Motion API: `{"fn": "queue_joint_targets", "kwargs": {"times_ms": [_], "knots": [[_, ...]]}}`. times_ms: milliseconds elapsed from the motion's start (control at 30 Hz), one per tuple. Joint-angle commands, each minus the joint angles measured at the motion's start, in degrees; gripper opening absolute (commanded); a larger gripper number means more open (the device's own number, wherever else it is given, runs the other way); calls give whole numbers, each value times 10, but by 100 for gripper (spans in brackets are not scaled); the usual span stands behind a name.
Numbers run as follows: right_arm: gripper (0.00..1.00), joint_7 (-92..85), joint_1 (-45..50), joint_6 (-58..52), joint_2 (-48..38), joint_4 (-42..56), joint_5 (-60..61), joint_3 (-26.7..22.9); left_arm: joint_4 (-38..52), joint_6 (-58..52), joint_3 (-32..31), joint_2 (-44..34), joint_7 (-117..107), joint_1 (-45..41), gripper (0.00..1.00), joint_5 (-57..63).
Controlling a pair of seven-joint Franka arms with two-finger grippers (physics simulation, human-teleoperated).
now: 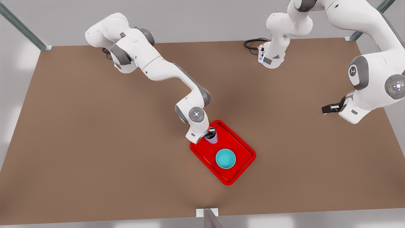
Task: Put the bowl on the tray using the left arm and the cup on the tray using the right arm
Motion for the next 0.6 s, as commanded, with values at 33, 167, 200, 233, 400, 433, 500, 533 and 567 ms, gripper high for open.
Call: {"fn": "queue_joint_targets", "kwargs": {"times_ms": [33,167,200,233,400,433,500,533,567], "knots": [[100,0,0,0,0,0,0,0,1,0,0,0,-1,0,100,0],[100,3,1,0,0,0,0,0,0,0,0,0,0,0,100,0],[100,2,1,0,0,0,0,0,0,0,0,0,0,0,100,0],[100,-1,1,0,-2,0,0,0,0,0,0,0,0,0,100,0],[100,-1,1,-1,-7,7,4,2,0,0,-1,0,-1,0,100,0],[100,-1,2,-1,-7,7,5,3,0,0,0,0,-1,0,100,0],[100,-2,1,-4,-9,8,7,4,0,0,-1,0,0,0,100,0],[100,-2,1,-6,-13,8,11,4,1,0,0,1,-1,0,100,0],[100,-2,1,-7,-13,8,22,4,0,-2,0,1,-1,0,100,0]]}}
